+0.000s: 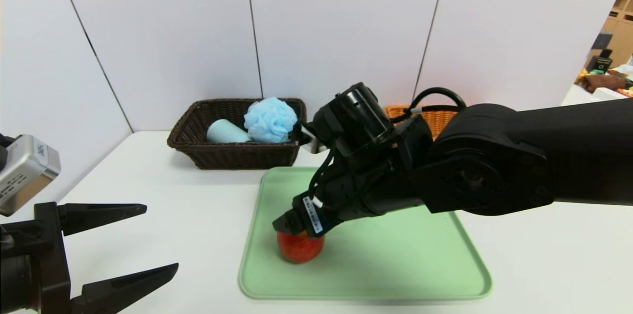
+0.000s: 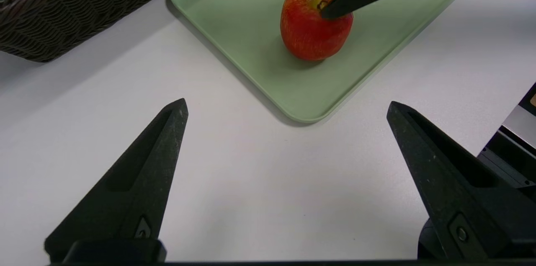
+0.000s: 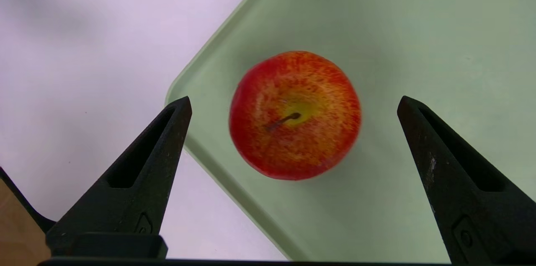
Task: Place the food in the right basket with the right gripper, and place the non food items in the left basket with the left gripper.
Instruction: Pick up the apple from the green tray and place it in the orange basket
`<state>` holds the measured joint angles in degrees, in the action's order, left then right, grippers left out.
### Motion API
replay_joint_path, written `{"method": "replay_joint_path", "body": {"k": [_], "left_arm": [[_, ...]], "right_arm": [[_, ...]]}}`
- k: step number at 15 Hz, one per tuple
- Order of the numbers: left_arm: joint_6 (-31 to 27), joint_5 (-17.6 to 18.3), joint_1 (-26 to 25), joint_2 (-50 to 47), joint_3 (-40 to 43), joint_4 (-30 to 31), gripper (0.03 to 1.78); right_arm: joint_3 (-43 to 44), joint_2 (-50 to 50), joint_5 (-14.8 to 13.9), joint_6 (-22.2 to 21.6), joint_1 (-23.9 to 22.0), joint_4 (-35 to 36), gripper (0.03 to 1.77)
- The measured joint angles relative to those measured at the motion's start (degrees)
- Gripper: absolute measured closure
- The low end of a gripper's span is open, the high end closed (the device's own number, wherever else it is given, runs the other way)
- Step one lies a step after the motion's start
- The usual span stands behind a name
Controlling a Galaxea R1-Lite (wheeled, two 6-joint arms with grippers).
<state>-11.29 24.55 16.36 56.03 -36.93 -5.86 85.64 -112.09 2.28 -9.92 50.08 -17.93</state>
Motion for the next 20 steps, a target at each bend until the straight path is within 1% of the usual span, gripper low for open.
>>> {"method": "replay_joint_path", "body": {"k": [3,4,12,14,16,17,18,19,20], "left_arm": [[0.0,-0.1,0.0,-0.1,0.0,0.1,0.12],[0.0,-0.1,0.0,-0.1,0.1,0.1,0.12],[0.1,-0.2,-0.1,0.0,0.2,0.1,0.12],[0.0,-0.1,-0.1,0.0,0.2,0.1,0.12],[0.0,-0.1,-0.1,0.0,0.2,0.2,0.12],[0.0,-0.1,-0.1,0.0,0.2,0.2,0.12],[0.0,-0.1,-0.1,0.0,0.2,0.2,0.12],[0.0,-0.1,-0.1,0.0,0.1,0.2,0.12],[0.0,-0.1,-0.1,0.0,0.1,0.2,0.12]], "right_arm": [[0.4,-2.0,-2.2,0.9,1.2,0.2,0.1],[0.5,-2.5,-2.5,1.1,1.5,0.2,0.1],[0.4,-6.2,-2.7,1.4,2.0,0.2,0.1],[0.2,-6.5,-2.7,2.5,2.0,0.0,0.1],[0.1,-6.7,-2.7,2.7,2.1,-0.1,0.1],[0.0,-6.8,-2.7,2.7,2.0,-0.1,0.15],[0.0,-6.9,-2.8,2.6,2.0,0.0,0.35],[0.0,-7.0,-2.8,2.6,2.0,0.0,0.48],[0.0,-7.1,-2.8,2.6,2.0,0.0,0.52]]}}
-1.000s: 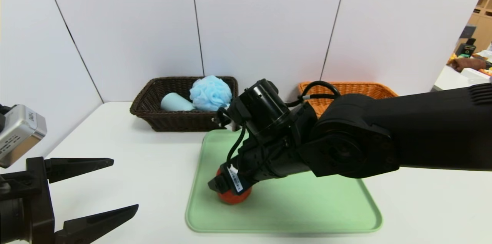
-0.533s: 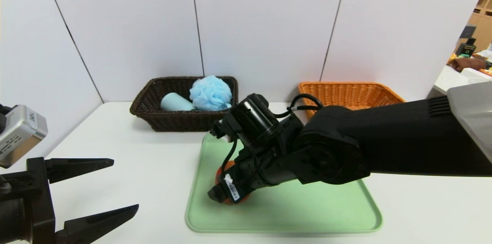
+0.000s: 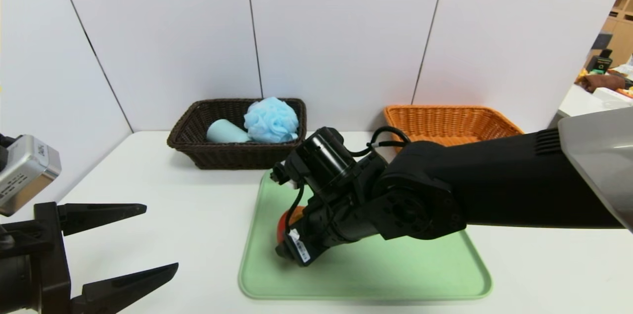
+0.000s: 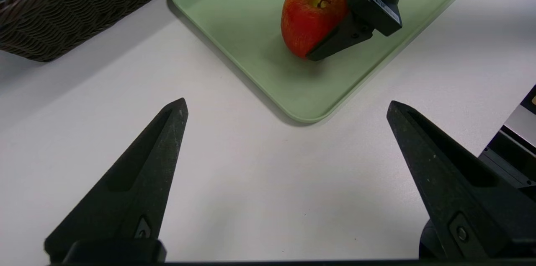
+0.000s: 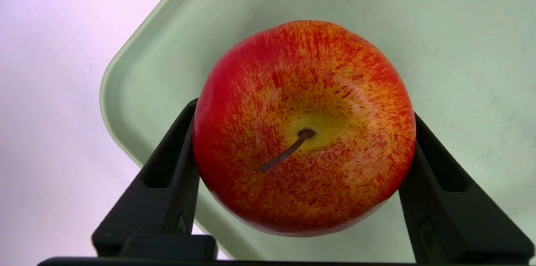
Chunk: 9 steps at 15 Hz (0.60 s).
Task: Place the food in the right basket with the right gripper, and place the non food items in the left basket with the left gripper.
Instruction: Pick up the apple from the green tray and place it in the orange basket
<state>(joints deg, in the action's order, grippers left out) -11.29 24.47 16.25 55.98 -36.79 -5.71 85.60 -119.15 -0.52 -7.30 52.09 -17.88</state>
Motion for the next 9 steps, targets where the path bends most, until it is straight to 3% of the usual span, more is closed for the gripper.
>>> {"method": "replay_joint_path", "body": {"k": [5,9], "left_arm": [[0.1,0.0,0.0,-0.1,-0.1,0.0,0.12],[0.0,0.0,0.0,0.0,-0.6,0.1,0.12]], "right_arm": [[0.0,1.4,-0.5,-0.4,-0.2,0.4,0.55],[0.0,5.7,-5.4,-0.3,-3.4,0.5,0.55]]}}
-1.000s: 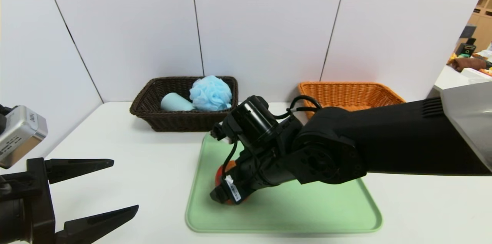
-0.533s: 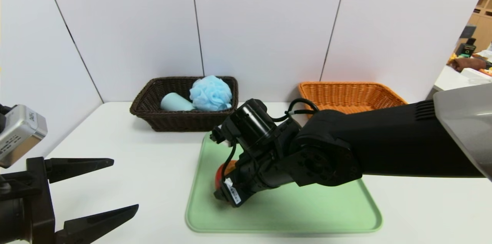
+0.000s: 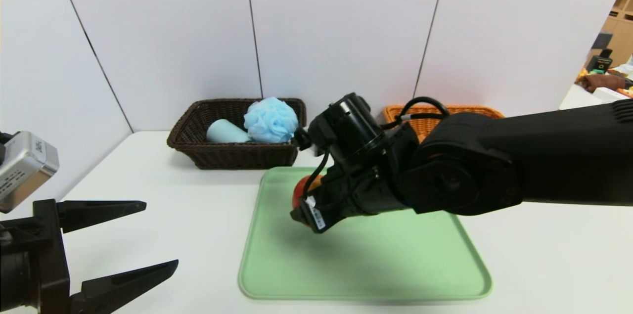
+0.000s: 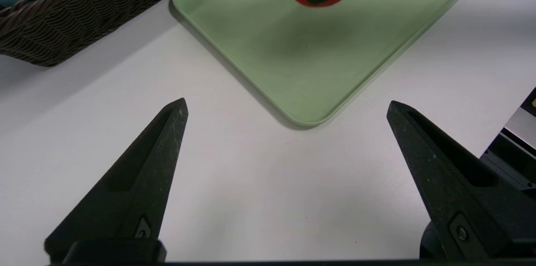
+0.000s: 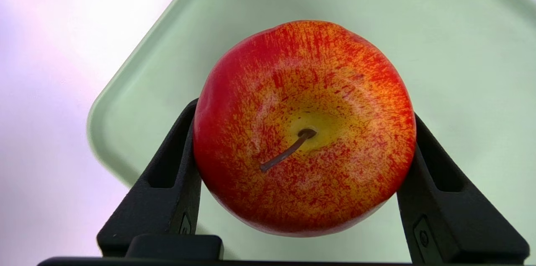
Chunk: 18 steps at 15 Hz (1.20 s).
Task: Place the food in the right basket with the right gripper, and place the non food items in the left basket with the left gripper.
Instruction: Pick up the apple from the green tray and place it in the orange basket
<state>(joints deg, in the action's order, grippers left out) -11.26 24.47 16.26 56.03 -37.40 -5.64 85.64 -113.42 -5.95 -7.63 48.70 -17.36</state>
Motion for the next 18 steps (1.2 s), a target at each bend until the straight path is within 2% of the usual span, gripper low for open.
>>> {"method": "replay_joint_path", "body": {"k": [3,7,11,18], "left_arm": [[0.0,0.0,0.0,0.1,-1.0,-0.1,0.12],[0.0,0.0,0.0,0.4,-1.4,0.0,0.12],[0.0,0.1,0.0,0.4,-1.4,0.0,0.12],[0.0,0.0,0.0,0.3,-1.4,0.0,0.12]], "right_arm": [[0.1,3.4,-0.1,0.3,-4.8,0.2,0.56],[0.3,7.1,0.4,0.4,-14.0,0.7,0.56],[0.4,9.2,1.7,0.4,-22.9,4.9,0.56],[0.6,4.9,2.8,2.4,-37.6,10.8,0.56]]}}
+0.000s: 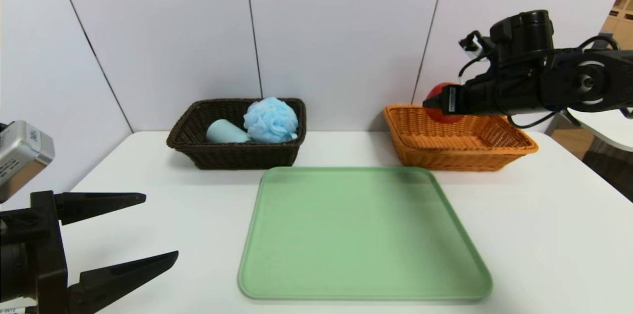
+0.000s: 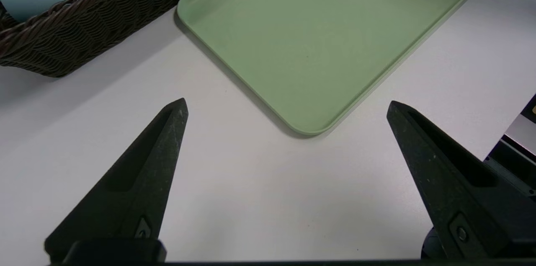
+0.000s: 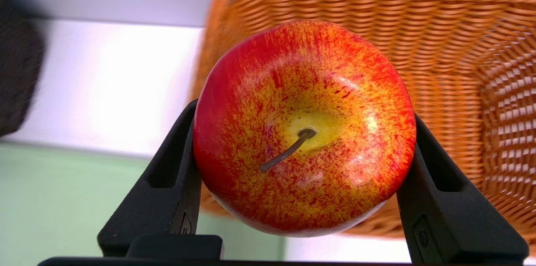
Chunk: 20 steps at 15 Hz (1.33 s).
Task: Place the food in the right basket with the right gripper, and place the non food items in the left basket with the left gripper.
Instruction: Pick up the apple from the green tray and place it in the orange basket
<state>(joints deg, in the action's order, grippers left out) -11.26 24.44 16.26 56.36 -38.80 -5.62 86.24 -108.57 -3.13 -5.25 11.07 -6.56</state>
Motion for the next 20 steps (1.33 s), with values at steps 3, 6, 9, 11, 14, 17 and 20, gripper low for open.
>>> {"method": "replay_joint_path", "body": {"k": [3,6,9,11,14,17,20], "left_arm": [[0.0,0.0,0.0,0.0,-0.2,0.0,0.12],[0.0,0.0,0.0,0.0,-0.2,0.0,0.12],[0.0,-0.1,-0.1,0.0,-0.1,0.0,0.12],[0.1,-0.1,-0.1,0.0,0.0,0.0,0.12],[0.1,-0.1,-0.2,0.0,0.0,0.0,0.12],[0.1,-0.1,-0.2,0.0,0.0,0.0,0.12],[0.1,-0.1,-0.1,0.0,-0.1,0.0,0.12]], "right_arm": [[0.7,-4.6,0.3,0.2,-3.5,2.1,0.56],[2.9,-9.5,0.3,0.2,-5.5,2.2,0.56],[5.0,-13.6,0.4,0.5,-6.5,2.2,0.56],[5.7,-15.2,0.5,1.2,-6.6,1.7,0.56],[5.9,-16.1,0.9,1.6,-6.7,2.1,0.41],[6.1,-16.1,1.0,1.6,-6.7,1.7,0.31],[6.1,-15.6,1.0,1.6,-6.7,1.4,0.24]]}}
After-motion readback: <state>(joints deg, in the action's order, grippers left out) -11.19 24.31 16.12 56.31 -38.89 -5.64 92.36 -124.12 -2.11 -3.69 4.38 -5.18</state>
